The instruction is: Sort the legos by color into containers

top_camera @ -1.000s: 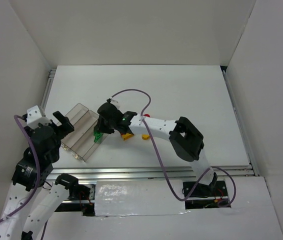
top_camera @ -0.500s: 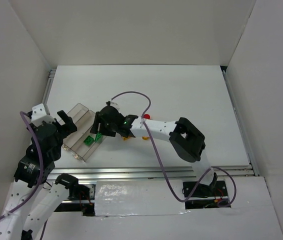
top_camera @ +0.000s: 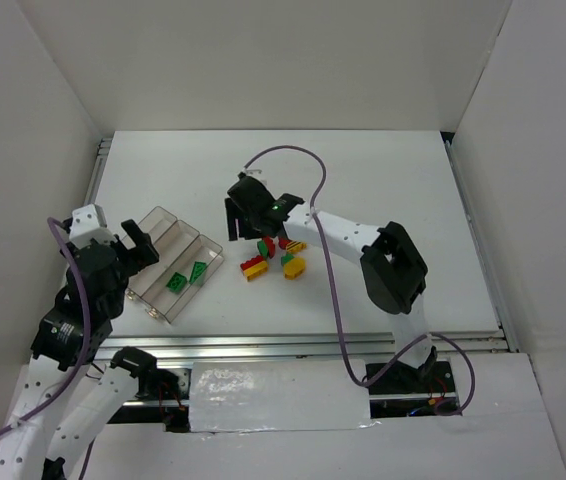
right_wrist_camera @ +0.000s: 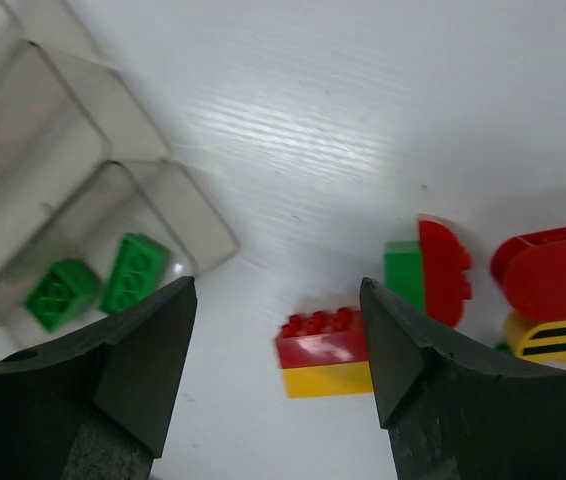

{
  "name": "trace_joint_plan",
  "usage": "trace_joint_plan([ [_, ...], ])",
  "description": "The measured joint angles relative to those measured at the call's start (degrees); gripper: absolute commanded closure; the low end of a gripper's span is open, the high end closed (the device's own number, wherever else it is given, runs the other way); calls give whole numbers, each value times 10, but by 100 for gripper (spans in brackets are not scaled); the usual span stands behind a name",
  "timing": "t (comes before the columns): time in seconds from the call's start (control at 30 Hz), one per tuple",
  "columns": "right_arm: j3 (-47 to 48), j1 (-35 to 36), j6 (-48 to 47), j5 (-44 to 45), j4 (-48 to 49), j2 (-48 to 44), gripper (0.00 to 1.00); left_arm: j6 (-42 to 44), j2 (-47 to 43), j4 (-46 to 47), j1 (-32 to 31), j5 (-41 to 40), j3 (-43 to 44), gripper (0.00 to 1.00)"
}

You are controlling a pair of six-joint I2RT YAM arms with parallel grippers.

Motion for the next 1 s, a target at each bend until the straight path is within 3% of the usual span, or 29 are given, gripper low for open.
trace_joint_plan([
  [0.33,-45,-56,-76,-4,-64,16,25,15,30,5,0,32,-1,0],
  [1.0,-43,-48,-102,-13,-61,36,26,26,35,14,0,45,-1,0],
])
